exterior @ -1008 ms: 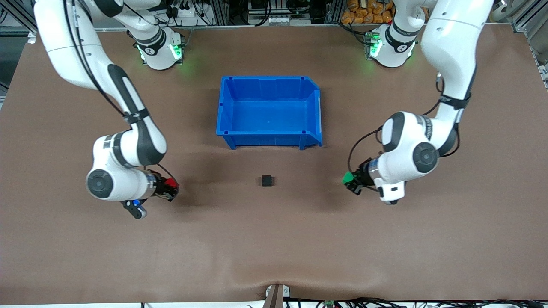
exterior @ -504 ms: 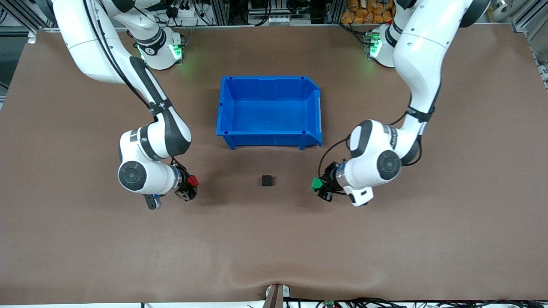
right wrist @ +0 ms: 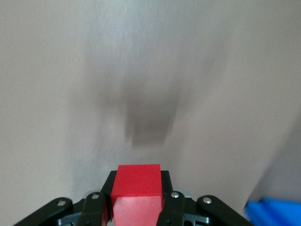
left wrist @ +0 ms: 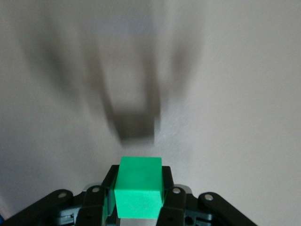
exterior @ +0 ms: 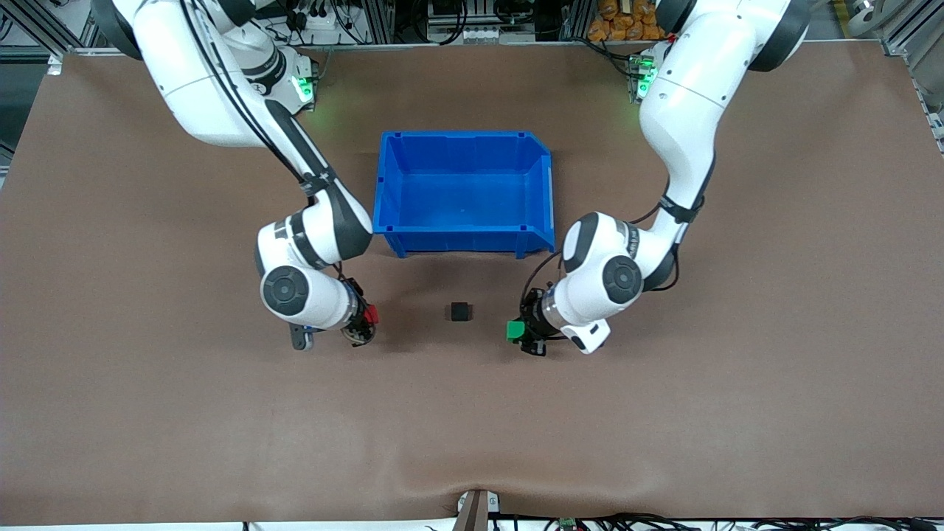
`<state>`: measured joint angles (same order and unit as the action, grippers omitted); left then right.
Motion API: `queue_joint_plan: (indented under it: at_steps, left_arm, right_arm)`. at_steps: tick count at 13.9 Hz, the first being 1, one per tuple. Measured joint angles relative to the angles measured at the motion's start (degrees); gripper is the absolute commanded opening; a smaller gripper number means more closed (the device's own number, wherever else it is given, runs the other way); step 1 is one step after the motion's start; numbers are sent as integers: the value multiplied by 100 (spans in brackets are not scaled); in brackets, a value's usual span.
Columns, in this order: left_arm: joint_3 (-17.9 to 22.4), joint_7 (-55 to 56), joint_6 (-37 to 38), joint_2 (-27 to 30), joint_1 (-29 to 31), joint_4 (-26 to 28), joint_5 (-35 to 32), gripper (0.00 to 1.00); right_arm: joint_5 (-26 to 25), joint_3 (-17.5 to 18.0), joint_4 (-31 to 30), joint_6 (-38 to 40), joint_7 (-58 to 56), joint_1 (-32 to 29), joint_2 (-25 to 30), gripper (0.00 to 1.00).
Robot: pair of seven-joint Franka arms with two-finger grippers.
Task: Attach green and red cubes to black cube
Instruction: 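Carry the red cube toward the black cube while the left carries green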
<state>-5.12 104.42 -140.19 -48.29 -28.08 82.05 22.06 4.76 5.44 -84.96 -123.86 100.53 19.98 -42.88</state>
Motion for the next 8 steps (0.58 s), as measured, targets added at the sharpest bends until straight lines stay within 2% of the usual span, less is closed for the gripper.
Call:
queue_joint_plan:
  at_steps: [4, 8]
  left_arm:
    - [1, 643, -213, -156, -266, -37, 0, 0]
    - [1, 755, -357, -314, -409, -45, 1, 0]
  right_arm:
    - [-1, -6, 722, -8, 773, 358, -504, 0]
    - [-1, -8, 966, -40, 909, 446, -708, 0]
